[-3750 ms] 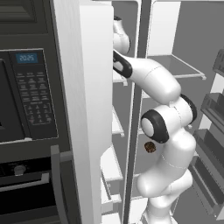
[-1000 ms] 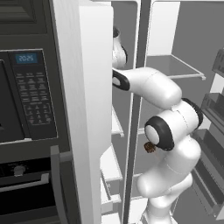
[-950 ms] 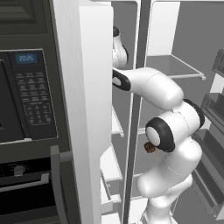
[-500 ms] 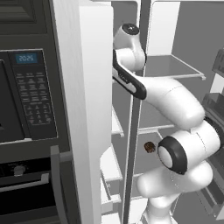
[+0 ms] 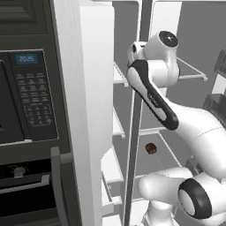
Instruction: There's a fish in the fridge that needs to be moved to the freezer for freezing. Pick up the fish from the fridge, place it on any shelf in the freezer, and close the fridge and freezer doors when done.
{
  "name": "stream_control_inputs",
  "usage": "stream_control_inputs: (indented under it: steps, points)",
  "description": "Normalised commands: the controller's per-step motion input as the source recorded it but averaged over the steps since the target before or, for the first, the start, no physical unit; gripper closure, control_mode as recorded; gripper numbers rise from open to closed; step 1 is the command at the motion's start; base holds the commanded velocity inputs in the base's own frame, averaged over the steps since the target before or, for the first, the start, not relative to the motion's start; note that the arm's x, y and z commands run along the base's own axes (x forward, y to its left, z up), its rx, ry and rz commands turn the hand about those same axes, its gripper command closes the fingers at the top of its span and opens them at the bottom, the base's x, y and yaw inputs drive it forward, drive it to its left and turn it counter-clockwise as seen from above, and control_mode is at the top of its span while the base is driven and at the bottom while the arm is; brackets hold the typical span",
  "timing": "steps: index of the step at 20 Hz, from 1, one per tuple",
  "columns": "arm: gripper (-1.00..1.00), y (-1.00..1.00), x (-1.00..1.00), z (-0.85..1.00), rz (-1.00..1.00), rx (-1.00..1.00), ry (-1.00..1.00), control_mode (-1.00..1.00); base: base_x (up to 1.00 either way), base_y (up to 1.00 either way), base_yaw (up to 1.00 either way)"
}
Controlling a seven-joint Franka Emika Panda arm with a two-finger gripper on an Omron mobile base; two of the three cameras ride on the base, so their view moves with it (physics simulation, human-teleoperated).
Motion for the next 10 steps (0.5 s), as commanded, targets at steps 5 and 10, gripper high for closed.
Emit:
stream_control_inputs:
  steps: [5, 10]
  points:
    - [-1.00, -0.40, -0.55, 0.21, -0.30, 0.06, -0.19, -1.00, 0.00, 0.00, 0.00]
    - [-1.00, -0.34, -0.69, 0.32, -0.39, 0.23, -0.02, -1.00, 0.00, 0.00, 0.00]
